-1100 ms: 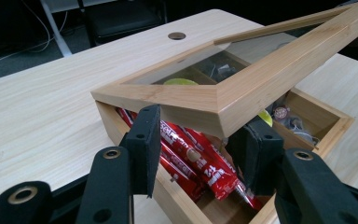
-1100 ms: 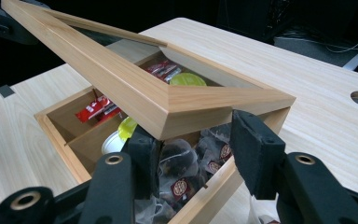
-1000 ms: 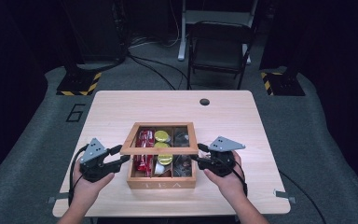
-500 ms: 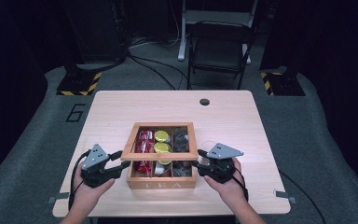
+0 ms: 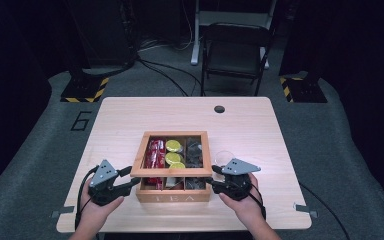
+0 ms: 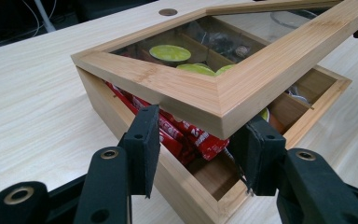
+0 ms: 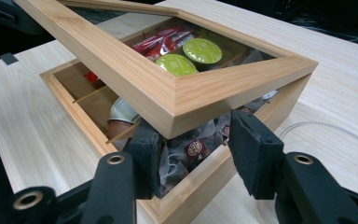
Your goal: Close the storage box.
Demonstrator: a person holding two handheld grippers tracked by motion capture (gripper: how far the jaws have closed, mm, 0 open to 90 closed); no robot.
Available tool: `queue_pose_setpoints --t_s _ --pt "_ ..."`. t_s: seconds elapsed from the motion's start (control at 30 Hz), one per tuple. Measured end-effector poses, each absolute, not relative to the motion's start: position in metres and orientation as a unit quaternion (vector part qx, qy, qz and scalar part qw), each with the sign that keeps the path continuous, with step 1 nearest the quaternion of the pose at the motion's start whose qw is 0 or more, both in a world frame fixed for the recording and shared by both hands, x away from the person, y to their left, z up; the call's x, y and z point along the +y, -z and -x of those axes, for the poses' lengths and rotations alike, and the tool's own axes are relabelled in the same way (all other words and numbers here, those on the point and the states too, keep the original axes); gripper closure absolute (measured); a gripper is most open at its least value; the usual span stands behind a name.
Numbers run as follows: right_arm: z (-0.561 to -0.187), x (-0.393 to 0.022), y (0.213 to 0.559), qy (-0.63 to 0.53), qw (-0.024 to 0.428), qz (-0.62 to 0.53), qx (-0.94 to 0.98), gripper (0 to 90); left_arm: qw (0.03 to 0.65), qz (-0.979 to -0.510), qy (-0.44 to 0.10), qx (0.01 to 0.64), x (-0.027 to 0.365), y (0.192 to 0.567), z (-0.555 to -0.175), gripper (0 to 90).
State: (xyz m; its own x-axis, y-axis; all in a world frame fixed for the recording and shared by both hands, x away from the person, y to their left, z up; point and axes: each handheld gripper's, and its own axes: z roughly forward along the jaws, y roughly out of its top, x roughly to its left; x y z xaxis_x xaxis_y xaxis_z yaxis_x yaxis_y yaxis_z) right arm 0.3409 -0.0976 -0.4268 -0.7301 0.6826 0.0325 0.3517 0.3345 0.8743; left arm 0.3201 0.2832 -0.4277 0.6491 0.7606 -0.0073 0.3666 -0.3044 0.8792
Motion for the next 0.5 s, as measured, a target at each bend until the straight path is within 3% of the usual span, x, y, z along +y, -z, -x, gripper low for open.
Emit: queue_pose_setpoints --t_s 0.5 --pt "-0.337 -0.096 0.443 -0.461 0.154 -0.31 0.817 53.2 0.438 -0.801 -0.203 0.355 0.284 0.442 -0.315 51.6"
